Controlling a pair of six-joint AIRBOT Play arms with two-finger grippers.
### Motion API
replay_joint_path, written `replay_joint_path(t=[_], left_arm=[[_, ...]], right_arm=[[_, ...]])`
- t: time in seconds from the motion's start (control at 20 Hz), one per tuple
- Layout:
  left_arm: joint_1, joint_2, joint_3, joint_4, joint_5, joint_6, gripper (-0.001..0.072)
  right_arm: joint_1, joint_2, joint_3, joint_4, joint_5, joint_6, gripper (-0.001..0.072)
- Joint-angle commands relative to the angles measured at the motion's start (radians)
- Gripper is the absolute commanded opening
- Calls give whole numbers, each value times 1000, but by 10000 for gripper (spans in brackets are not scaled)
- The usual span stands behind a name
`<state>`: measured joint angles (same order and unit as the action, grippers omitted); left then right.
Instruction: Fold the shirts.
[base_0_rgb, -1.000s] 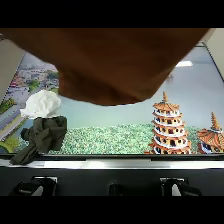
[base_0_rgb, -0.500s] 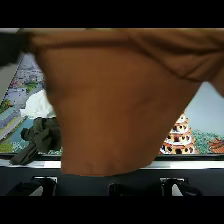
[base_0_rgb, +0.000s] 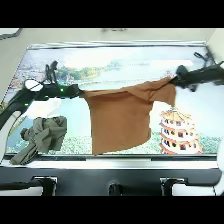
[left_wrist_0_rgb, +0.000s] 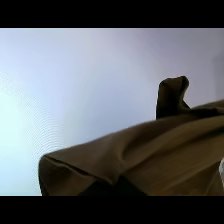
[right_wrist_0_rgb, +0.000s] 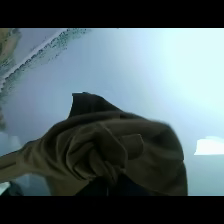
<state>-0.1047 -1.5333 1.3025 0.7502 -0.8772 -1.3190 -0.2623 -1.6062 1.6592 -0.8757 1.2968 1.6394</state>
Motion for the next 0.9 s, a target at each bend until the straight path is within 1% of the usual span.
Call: replay_joint_path(t=[0.0, 0.05, 0.1, 0.15, 0.2, 0.25, 0.3, 0.35, 0.4, 0.45, 0.5, 0.55, 0.6, 0.65, 0.75, 0.85], left_arm=[[-2, -113, 10, -97, -11, -68, 122], [5, -113, 12, -96, -28, -69, 239], [22, -113, 25, -96, -71, -69, 412], [50, -113, 42, -95, -130, -69, 500], [90, -112, 64, -93, -213, -69, 501], [131, -110, 80, -85, -303, -69, 501], [172, -105, 82, -75, -402, -69, 500], [196, -98, 74, -37, -483, -69, 494], [202, -83, 52, 29, -541, -69, 494], [195, -56, 6, 113, -574, -69, 494], [180, -21, -67, 174, -570, -67, 506], [161, 14, -150, 185, -553, -50, 590], [136, 51, -249, 172, -518, -33, 623], [109, 83, -337, 155, -483, -10, 623], [47, 122, -495, 128, -401, 5, 619], [2, 122, -578, 63, -350, 34, 612]], right_arm=[[0, -164, -5, 227, -42, -3, 55], [-6, -163, -1, 223, -37, -17, 196], [-23, -155, 11, 225, -6, -44, 416], [-45, -143, 27, 224, 43, -74, 565], [-74, -121, 37, 201, 106, -103, 565], [-99, -91, 37, 144, 163, -110, 565], [-120, -58, 36, 20, 230, -110, 565], [-125, -32, 30, -137, 280, -110, 560], [-121, -2, 0, -289, 317, -110, 523], [-119, 29, -55, -361, 327, -114, 521], [-120, 67, -142, -343, 306, -114, 521], [-119, 101, -233, -309, 272, -126, 521], [-112, 130, -331, -255, 236, -146, 533], [-100, 150, -417, -204, 212, -168, 566], [-60, 157, -528, -142, 199, -224, 681], [-3, 156, -587, -143, 167, -252, 686]])
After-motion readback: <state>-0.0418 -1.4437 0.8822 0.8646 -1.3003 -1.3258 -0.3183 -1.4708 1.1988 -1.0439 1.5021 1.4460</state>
